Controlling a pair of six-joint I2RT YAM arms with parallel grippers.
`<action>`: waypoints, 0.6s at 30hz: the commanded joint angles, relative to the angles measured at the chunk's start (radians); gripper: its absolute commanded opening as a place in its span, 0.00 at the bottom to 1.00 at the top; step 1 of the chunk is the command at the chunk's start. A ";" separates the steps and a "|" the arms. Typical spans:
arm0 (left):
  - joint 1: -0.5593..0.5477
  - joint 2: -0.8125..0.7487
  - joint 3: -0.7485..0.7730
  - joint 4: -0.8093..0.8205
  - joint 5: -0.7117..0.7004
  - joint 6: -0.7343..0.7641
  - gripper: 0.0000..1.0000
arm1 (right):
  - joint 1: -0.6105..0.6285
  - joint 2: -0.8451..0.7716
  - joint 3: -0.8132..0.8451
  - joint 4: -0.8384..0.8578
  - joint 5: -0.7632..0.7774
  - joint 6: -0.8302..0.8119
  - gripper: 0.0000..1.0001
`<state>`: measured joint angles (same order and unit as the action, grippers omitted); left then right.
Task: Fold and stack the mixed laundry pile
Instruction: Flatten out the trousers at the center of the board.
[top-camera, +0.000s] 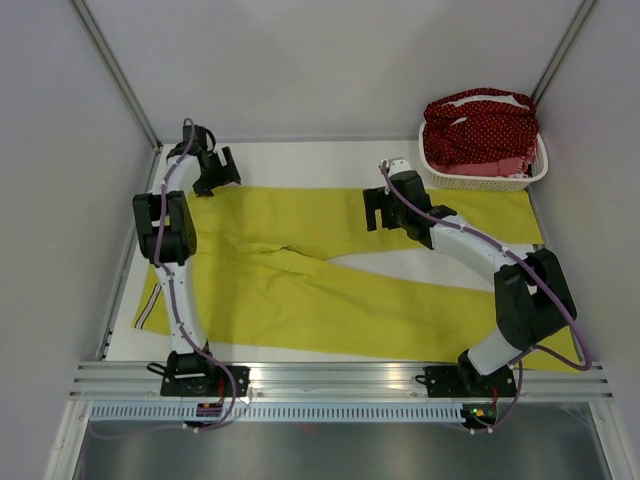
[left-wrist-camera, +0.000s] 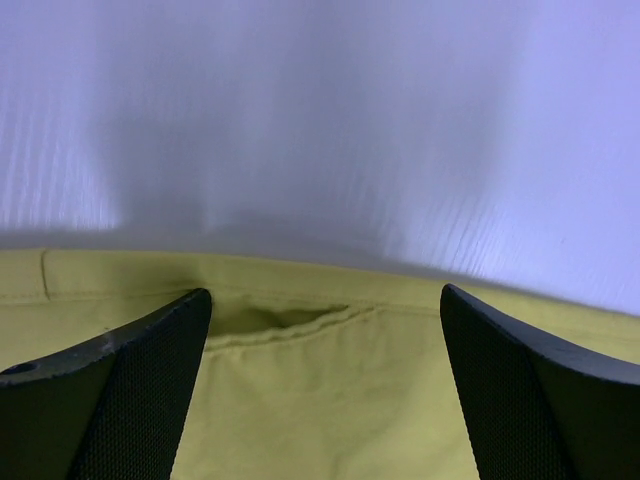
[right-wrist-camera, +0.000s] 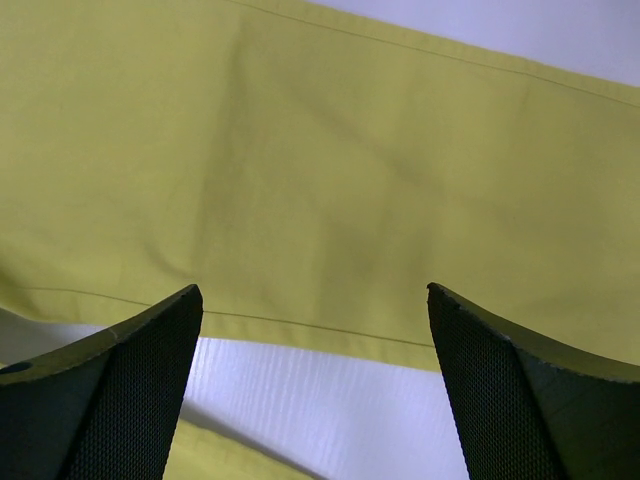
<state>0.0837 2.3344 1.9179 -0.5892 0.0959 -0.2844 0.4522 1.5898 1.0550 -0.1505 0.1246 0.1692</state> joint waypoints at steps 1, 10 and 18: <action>0.004 0.138 0.113 -0.055 -0.001 0.060 1.00 | 0.000 0.004 0.020 0.017 0.016 0.001 0.98; 0.005 0.157 0.250 -0.086 0.034 0.051 1.00 | 0.000 -0.014 0.022 0.017 0.164 0.044 0.98; 0.005 -0.312 -0.052 -0.104 -0.014 -0.062 1.00 | -0.012 -0.217 -0.082 -0.138 0.314 0.312 0.98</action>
<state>0.0834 2.2921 1.9472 -0.6582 0.1066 -0.2802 0.4500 1.4868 1.0210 -0.2031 0.3531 0.3248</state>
